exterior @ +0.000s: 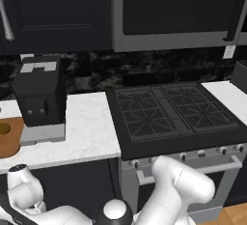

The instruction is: Place the appropriate cutting tool for cutting the avocado skin on the cutting board.

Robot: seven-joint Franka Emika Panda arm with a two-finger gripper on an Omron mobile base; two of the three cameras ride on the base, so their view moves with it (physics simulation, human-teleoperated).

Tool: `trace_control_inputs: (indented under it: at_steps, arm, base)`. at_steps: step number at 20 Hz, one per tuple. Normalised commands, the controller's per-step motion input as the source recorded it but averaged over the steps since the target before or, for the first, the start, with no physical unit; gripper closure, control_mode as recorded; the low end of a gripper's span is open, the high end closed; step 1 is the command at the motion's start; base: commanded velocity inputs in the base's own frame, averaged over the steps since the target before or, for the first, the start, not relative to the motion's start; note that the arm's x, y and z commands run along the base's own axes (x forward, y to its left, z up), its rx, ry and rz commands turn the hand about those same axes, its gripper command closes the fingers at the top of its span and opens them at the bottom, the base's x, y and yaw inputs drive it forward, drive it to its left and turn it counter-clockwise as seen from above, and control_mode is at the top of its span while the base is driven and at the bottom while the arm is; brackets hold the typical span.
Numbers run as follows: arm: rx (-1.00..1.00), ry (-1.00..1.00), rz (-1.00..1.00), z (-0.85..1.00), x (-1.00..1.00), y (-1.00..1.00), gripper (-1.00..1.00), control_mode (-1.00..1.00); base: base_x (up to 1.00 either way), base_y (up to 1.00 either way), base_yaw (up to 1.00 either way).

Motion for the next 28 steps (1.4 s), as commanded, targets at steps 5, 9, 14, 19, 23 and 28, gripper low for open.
trace_control_inputs:
  at_steps: [5,9,14,19,23,28]
  arm:
    - [0.0,0.0,0.0,-0.29,0.0,0.25,-1.0,-1.0]
    - [0.0,0.0,0.0,-0.45,0.0,0.04,-1.0,-1.0]
    - [-0.01,0.0,0.0,-0.52,-0.01,0.0,-1.0,-1.0]
    - [0.0,-0.1,0.0,-0.68,-0.36,-0.01,1.0,-1.0]
    - [0.01,-0.09,-0.06,-0.03,-0.06,-0.02,1.0,-1.0]
    - [0.03,0.05,-0.25,0.34,0.1,-0.09,1.0,-1.0]
  base:
    - [0.0,0.0,0.0]
    - [0.0,0.0,0.0]
    - [0.0,0.0,0.0]
    - [0.0,0.0,0.0]
    - [0.0,0.0,0.0]
    - [0.0,0.0,0.0]
